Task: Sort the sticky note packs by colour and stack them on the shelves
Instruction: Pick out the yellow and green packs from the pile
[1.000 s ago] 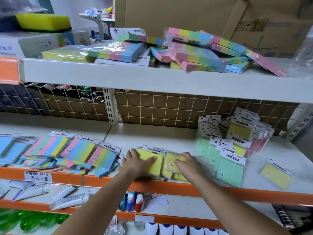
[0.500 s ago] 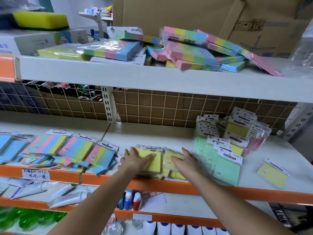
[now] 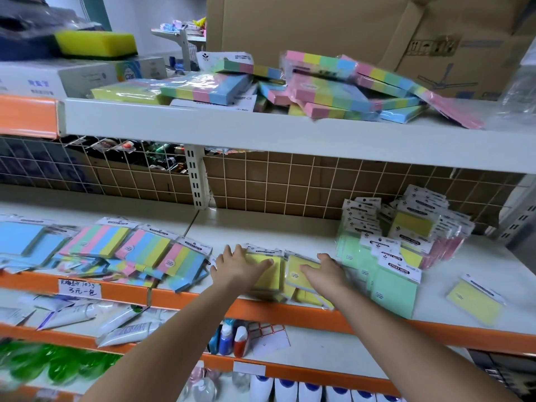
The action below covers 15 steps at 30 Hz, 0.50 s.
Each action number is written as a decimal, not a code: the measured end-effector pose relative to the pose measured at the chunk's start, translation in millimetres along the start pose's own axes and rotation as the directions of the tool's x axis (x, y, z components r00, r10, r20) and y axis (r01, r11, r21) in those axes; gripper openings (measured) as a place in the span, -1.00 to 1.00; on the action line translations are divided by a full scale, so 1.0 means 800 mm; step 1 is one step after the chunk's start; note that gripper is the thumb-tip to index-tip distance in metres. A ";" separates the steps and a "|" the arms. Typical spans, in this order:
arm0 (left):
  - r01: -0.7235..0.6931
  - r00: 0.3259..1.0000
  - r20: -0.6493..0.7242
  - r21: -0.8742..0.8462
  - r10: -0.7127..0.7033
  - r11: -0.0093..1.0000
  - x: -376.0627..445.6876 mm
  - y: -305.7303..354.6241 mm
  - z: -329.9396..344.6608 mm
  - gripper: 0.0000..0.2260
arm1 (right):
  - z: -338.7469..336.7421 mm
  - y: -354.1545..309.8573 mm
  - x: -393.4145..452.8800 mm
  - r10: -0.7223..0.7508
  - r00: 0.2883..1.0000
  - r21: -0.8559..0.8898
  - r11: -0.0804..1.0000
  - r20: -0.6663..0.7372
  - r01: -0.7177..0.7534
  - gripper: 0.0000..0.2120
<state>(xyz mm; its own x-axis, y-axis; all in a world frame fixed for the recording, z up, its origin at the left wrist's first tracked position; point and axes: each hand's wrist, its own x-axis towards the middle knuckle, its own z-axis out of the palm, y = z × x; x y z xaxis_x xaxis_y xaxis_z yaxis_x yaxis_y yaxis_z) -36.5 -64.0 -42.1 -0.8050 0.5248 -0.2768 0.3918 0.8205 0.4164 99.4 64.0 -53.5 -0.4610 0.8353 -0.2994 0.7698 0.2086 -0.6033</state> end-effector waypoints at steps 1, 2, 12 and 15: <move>-0.003 1.000 -0.007 0.027 0.003 1.000 -0.002 0.002 -0.001 -0.13 | -0.002 0.000 0.000 -0.004 1.000 -0.002 1.000 -0.011 0.004 -0.39; -0.004 1.000 -0.012 0.044 0.004 0.999 -0.004 0.005 -0.002 -0.13 | -0.005 0.001 0.000 -0.007 1.000 -0.007 1.000 -0.017 0.007 -0.40; -0.122 0.992 -0.030 0.061 0.124 0.991 -0.038 0.063 0.005 -0.23 | -0.045 0.026 0.012 -0.072 0.996 -0.041 0.997 -0.059 0.069 -0.45; -0.184 0.983 -0.012 0.062 0.185 0.981 -0.051 0.086 0.011 -0.29 | -0.060 0.034 0.015 -0.108 0.977 -0.049 0.994 -0.182 0.100 -0.52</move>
<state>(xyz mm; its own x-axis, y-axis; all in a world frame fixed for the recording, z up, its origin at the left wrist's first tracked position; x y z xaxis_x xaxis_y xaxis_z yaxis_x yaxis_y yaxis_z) 27.2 -26.9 -10.1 -0.7241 0.6646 -0.1845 0.5597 0.7225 0.4057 136.1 104.1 -37.7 -0.4531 0.8866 -0.0933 0.7405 0.3161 -0.5930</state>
